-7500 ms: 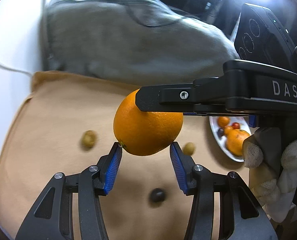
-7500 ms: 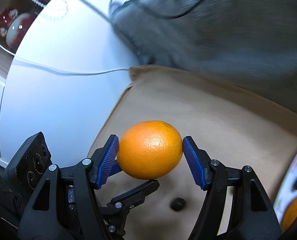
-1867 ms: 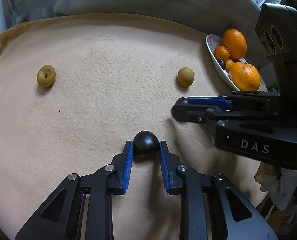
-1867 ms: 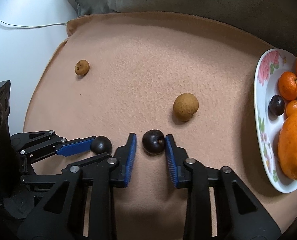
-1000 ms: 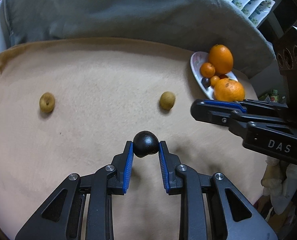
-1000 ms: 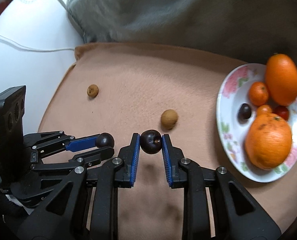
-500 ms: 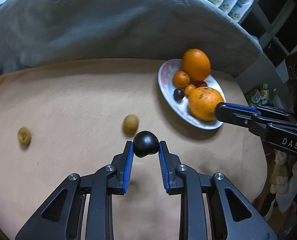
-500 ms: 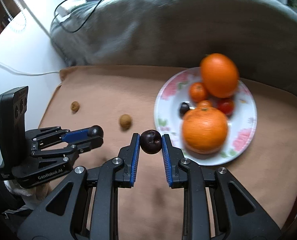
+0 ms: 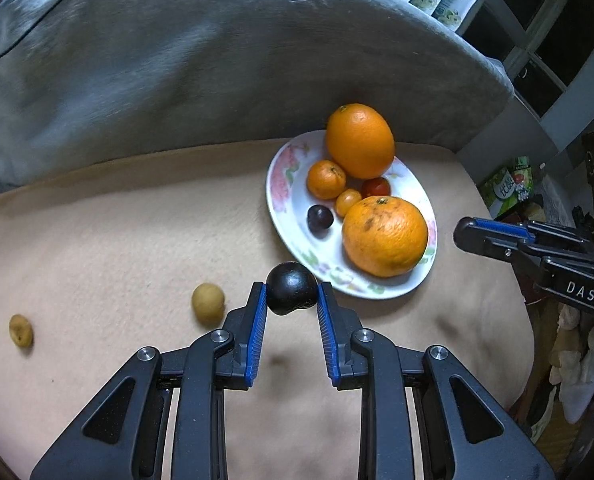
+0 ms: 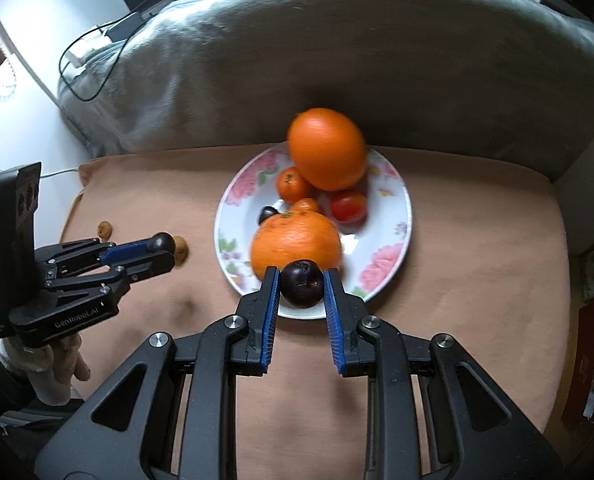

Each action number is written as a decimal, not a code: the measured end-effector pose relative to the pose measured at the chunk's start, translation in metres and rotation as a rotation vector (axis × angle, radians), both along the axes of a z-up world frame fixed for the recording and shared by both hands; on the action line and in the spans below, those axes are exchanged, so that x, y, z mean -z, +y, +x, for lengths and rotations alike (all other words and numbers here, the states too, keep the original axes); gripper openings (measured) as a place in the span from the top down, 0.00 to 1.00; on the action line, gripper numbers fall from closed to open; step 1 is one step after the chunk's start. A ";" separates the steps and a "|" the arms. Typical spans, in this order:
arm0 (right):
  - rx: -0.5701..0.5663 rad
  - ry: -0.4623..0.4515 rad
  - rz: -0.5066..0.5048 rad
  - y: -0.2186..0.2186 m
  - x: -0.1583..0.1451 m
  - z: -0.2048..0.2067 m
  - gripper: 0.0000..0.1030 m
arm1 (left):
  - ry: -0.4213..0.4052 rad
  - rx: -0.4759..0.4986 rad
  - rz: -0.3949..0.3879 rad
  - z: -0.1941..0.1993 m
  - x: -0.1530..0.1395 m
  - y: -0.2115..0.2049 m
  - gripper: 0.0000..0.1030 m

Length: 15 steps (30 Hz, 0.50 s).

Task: Organize fruits
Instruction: 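Carry the plum in the left gripper while the right gripper carries its plum over the plate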

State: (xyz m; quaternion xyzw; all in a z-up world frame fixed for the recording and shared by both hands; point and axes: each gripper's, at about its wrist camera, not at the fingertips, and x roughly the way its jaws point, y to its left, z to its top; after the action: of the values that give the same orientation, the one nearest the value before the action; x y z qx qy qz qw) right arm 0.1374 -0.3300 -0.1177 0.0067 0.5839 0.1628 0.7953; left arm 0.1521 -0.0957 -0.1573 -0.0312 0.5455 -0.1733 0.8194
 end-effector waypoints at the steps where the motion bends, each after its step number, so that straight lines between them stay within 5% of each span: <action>1: 0.003 0.001 -0.002 -0.002 0.001 0.001 0.77 | 0.000 0.002 0.001 0.001 0.000 -0.002 0.77; 15: 0.013 0.024 -0.016 -0.017 0.018 0.013 0.77 | 0.011 0.033 0.014 0.023 0.003 -0.022 0.77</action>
State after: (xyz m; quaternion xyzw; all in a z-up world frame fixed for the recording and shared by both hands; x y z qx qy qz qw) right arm 0.1502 -0.3470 -0.1355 0.0060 0.5945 0.1530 0.7894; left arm 0.1746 -0.1175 -0.1602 -0.0173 0.5516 -0.1829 0.8136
